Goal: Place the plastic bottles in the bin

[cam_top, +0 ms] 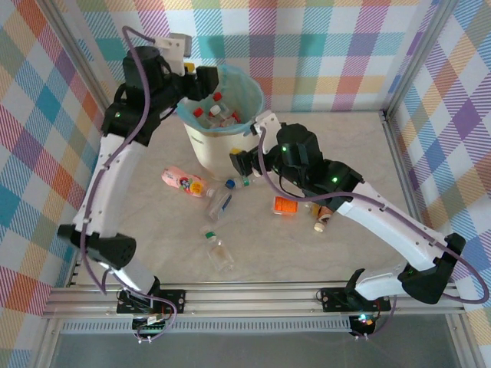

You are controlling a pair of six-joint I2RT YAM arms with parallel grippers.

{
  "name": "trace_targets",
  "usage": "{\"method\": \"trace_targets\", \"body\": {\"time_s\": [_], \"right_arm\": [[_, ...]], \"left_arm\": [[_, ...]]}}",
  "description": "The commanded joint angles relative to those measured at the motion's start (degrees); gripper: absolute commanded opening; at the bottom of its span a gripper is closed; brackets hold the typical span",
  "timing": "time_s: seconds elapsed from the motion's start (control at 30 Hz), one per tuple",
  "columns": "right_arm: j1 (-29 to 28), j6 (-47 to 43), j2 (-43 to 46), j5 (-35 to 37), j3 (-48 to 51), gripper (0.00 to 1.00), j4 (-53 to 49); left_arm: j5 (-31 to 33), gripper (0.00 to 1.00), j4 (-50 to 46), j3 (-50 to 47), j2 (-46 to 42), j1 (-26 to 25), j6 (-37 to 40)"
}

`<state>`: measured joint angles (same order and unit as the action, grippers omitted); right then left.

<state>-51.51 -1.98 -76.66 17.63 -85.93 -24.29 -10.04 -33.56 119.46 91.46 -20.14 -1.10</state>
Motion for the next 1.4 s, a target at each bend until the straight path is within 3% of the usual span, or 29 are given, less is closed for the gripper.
{"method": "trace_targets", "body": {"time_s": [0.0, 0.13, 0.27, 0.5, 0.63, 0.87, 1.07, 1.37], "right_arm": [[0.5, -10.6, 1.6, -7.7, -2.0, 1.00, -11.8], [0.5, -18.9, 1.8, -13.3, 0.2, 0.99, -20.7], [0.5, -23.1, 2.8, -18.5, 5.6, 0.99, -22.1], [-0.9, -6.4, -5.2, -28.6, 4.4, 0.87, -21.5], [-6.0, 4.9, -11.0, -26.7, 4.8, 0.83, -20.3], [-13.1, 19.0, -20.6, -19.7, 2.6, 0.87, -21.4], [-16.8, 24.6, -27.9, -17.7, 0.0, 0.90, -23.7], [-18.3, 25.6, -36.2, -18.0, -3.5, 0.91, -24.4]], "left_arm": [[-5.0, 0.68, -4.5, -6.7, -8.5, -0.6, 5.3], [-8.5, 0.68, -4.6, -20.0, -19.7, -0.8, 9.9], [-7.4, 0.74, -6.2, -31.0, -29.3, -0.8, 12.1], [0.9, 0.74, -11.4, -42.8, -39.3, -0.8, 3.5], [11.0, 0.74, -13.6, -49.0, -44.9, -0.8, -5.6], [26.2, 0.75, -17.8, -58.2, -53.4, -0.8, -20.2], [29.8, 0.74, -18.6, -63.3, -60.0, -0.7, -24.1], [28.9, 0.74, -19.7, -64.5, -61.6, -0.8, -23.9]]}}
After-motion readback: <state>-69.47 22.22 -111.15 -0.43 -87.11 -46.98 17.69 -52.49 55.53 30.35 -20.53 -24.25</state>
